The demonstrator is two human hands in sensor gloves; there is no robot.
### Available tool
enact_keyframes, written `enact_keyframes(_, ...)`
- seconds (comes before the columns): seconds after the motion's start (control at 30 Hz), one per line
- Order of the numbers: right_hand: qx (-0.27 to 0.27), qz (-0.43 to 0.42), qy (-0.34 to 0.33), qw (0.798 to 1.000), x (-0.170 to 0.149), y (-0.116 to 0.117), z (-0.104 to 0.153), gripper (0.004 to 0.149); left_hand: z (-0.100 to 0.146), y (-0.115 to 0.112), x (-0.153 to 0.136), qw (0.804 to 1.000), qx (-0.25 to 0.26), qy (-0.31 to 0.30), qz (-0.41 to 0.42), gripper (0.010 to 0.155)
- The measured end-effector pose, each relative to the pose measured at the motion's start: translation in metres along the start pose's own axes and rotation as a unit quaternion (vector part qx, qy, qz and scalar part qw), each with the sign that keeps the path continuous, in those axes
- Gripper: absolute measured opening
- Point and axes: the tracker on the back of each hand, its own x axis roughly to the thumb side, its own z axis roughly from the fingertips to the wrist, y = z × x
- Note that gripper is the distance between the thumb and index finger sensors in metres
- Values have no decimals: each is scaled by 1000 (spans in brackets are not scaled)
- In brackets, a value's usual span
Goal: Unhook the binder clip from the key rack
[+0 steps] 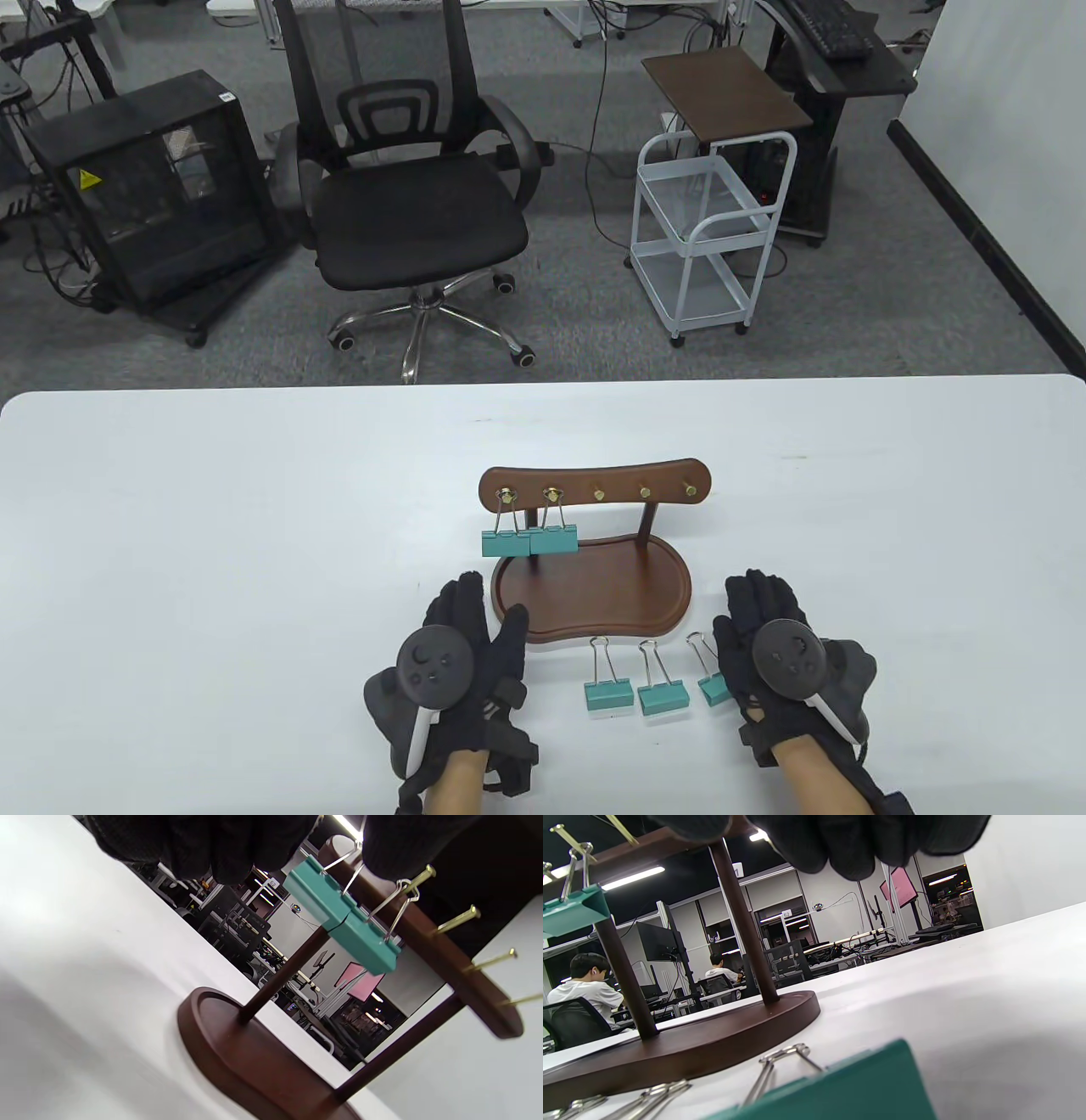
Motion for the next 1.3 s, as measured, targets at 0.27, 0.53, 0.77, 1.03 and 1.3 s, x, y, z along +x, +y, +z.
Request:
enact_keyframes(0.27,-6,-32,13,999,1,-5,-3,59,-22,25,-21,981,18,32,190,83)
enact_keyframes(0.53,-9,-48,22,999,-3,-7,-4,59,-51,22,-21,965,20,26,261,87)
enact_keyframes(0.77,-11,-53,27,998,-5,-8,-4,59,-61,5,-26,967,-2,14,255,85)
enact_keyframes(1.03,-10,-51,30,998,-6,-8,-4,59,-68,-5,-24,972,-45,10,229,83)
enact_keyframes(1.3,-8,-50,34,998,-8,-8,-3,59,-74,-14,-16,967,-109,10,229,81)
